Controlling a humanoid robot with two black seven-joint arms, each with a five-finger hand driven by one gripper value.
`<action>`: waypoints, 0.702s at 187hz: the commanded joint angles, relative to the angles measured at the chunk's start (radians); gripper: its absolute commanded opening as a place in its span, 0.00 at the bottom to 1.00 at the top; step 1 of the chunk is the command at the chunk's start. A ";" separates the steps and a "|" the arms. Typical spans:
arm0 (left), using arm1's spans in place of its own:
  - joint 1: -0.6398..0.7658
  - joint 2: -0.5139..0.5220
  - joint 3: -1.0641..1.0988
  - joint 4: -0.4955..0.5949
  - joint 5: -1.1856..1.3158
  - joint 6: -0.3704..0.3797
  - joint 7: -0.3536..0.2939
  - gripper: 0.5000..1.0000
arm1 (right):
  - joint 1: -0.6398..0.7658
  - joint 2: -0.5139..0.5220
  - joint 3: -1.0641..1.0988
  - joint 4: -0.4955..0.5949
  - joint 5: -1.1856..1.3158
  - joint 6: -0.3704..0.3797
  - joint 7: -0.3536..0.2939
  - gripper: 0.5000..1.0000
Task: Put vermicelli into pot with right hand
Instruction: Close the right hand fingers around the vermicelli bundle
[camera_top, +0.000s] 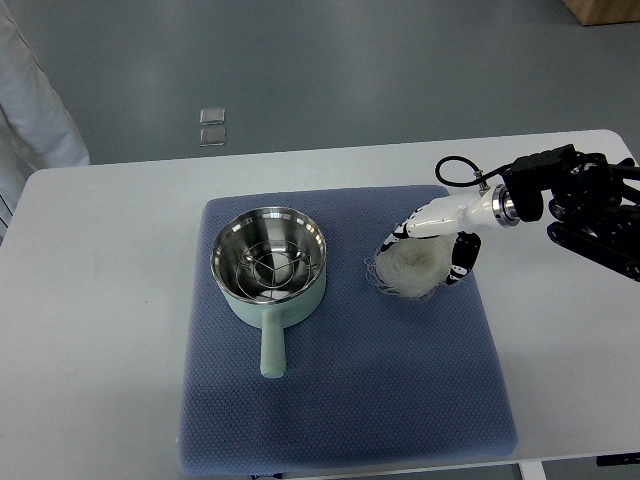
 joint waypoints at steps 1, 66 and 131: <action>0.000 0.000 0.000 0.000 0.000 0.000 0.000 1.00 | 0.000 0.002 0.000 0.000 0.002 0.000 0.000 0.79; 0.000 0.000 0.000 0.000 0.000 0.000 0.000 1.00 | -0.002 0.007 0.001 0.002 0.002 0.000 0.006 0.32; 0.000 0.000 0.000 0.000 0.000 0.000 0.000 1.00 | 0.038 -0.002 0.018 0.006 0.022 -0.002 0.012 0.16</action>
